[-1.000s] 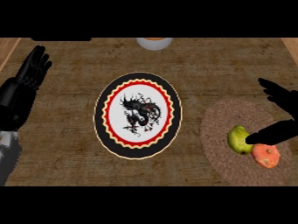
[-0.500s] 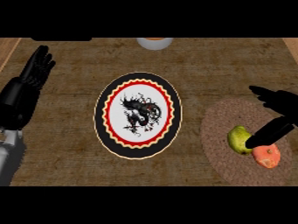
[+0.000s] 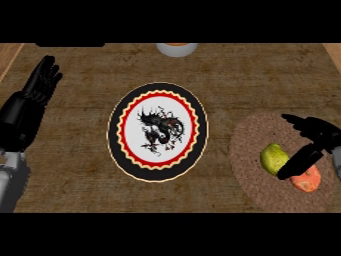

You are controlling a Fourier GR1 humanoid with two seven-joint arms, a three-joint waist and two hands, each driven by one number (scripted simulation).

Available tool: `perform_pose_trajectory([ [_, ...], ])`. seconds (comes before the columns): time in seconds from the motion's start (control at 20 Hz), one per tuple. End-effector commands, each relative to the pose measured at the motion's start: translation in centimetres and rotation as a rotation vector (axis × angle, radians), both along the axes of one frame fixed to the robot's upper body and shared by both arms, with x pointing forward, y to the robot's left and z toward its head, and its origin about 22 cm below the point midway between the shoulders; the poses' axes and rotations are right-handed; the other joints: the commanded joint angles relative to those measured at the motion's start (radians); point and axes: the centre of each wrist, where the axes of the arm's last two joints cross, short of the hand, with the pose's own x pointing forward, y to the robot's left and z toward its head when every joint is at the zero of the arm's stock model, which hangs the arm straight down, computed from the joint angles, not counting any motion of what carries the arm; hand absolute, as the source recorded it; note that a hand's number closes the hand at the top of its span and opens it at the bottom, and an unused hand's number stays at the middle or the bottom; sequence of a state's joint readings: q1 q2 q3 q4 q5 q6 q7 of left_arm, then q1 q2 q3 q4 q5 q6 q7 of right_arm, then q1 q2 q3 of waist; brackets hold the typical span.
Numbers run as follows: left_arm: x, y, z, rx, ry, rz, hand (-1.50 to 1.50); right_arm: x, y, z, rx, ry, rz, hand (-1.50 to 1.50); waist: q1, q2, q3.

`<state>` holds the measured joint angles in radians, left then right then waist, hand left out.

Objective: Pick the pear from the placemat and place it in the plate

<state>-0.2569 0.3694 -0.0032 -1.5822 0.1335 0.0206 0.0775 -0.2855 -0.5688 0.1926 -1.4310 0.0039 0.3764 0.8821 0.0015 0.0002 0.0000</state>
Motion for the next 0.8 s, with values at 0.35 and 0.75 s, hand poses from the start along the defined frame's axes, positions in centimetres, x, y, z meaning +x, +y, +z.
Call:
perform_pose_trajectory([
  [0.35,-1.1,0.8,-0.3,0.000,-0.004,0.015,0.00,-1.5,0.2,-3.8,0.038,0.067,0.030,-1.50,-0.002,-0.001,0.000],
  [0.75,0.6,-0.6,0.9,-0.006,-0.006,0.003,0.00,-1.1,-0.7,-7.5,0.003,0.136,0.032,-1.50,-0.001,0.001,0.000],
])
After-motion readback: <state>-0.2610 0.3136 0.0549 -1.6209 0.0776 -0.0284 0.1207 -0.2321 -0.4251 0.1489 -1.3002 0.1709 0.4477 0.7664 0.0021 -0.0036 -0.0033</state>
